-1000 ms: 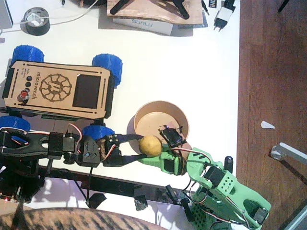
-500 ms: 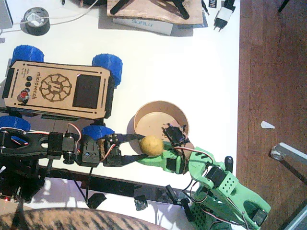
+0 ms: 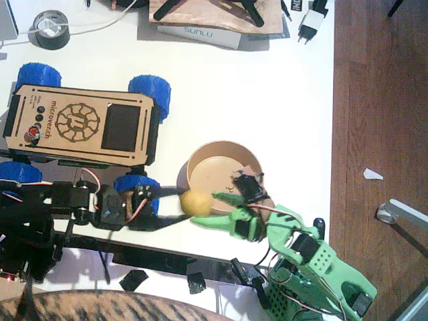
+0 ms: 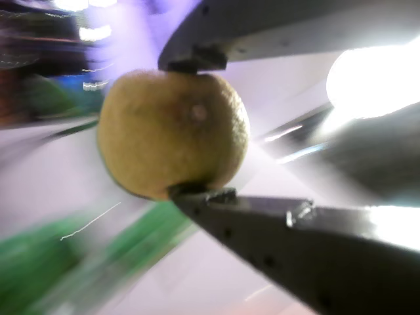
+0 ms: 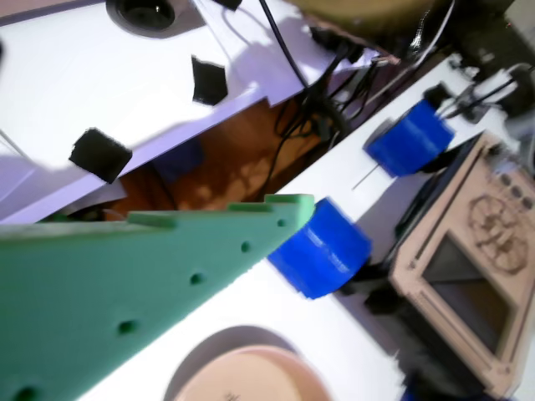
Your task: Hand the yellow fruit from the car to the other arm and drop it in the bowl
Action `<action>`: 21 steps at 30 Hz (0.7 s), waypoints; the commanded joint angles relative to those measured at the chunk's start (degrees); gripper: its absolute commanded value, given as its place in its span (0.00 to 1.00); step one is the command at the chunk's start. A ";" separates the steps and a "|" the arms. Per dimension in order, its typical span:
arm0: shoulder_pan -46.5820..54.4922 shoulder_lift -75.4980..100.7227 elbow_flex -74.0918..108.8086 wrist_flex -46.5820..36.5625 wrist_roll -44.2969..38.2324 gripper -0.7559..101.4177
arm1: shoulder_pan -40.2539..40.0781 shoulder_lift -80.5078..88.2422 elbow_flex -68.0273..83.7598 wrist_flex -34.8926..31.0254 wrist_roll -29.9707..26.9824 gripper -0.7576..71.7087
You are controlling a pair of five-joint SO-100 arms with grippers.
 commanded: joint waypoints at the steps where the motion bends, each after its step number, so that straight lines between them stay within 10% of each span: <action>1: 0.97 5.63 -0.97 9.14 0.53 0.01 | 0.00 1.23 -3.69 -0.88 -0.18 0.56; 11: 0.26 14.77 -0.97 28.83 8.61 0.01 | -0.44 0.79 -3.52 -1.14 -0.09 0.58; 21: 0.18 14.06 -1.05 31.29 13.97 0.01 | -2.81 0.35 -0.97 -0.44 0.18 0.57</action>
